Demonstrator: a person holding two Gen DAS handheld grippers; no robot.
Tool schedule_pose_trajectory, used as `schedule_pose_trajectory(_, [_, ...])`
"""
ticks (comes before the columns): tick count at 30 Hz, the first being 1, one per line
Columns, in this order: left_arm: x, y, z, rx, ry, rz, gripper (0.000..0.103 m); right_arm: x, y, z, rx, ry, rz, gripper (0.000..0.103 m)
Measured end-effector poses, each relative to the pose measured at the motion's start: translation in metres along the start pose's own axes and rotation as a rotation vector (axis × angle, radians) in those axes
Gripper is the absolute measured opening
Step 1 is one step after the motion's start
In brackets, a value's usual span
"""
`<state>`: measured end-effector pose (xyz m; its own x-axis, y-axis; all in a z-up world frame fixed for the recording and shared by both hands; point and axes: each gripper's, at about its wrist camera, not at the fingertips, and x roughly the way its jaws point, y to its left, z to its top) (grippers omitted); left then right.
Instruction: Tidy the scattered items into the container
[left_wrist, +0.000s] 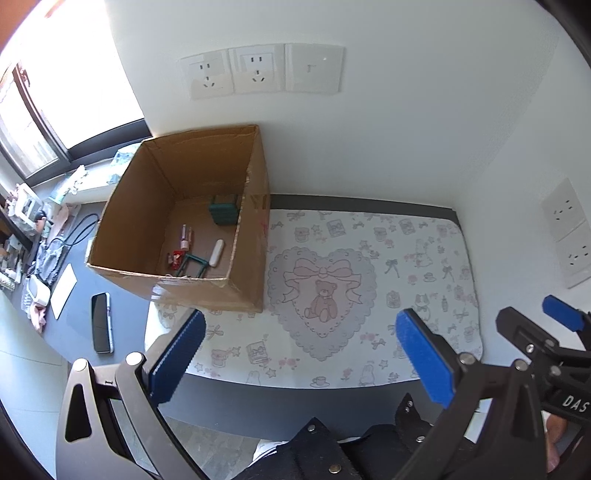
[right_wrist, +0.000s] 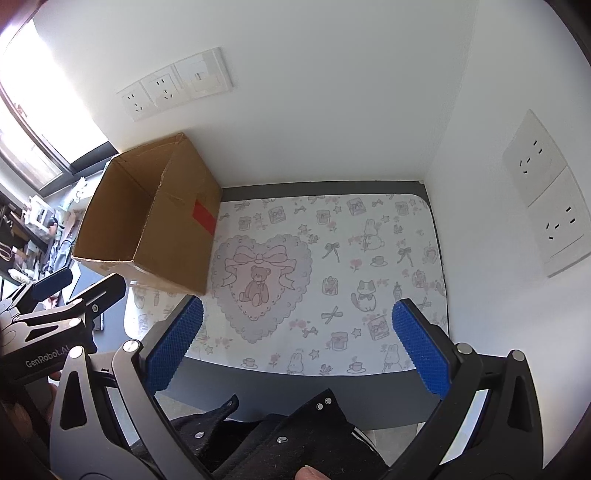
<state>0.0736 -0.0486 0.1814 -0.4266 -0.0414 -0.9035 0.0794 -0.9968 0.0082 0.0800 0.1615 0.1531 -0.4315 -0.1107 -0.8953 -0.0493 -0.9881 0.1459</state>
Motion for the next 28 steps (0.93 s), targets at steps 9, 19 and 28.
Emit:
schedule_pose_trajectory(9, [-0.0023, 0.0012, -0.0005, -0.009, -0.018, -0.008, 0.103, 0.0027, 0.0002, 0.0000, -0.004, 0.010, 0.000, 0.103])
schedule_pose_trajectory(19, [-0.0059, 0.0002, -0.0017, 0.003, -0.040, 0.008, 0.103, 0.0035, -0.0014, -0.0002, -0.003, 0.012, -0.001, 0.103])
schedule_pose_trajectory(28, [-0.0096, -0.0047, -0.0024, 0.033, -0.052, -0.014, 0.103, 0.0038, -0.0021, -0.0048, 0.001, 0.016, -0.005, 0.103])
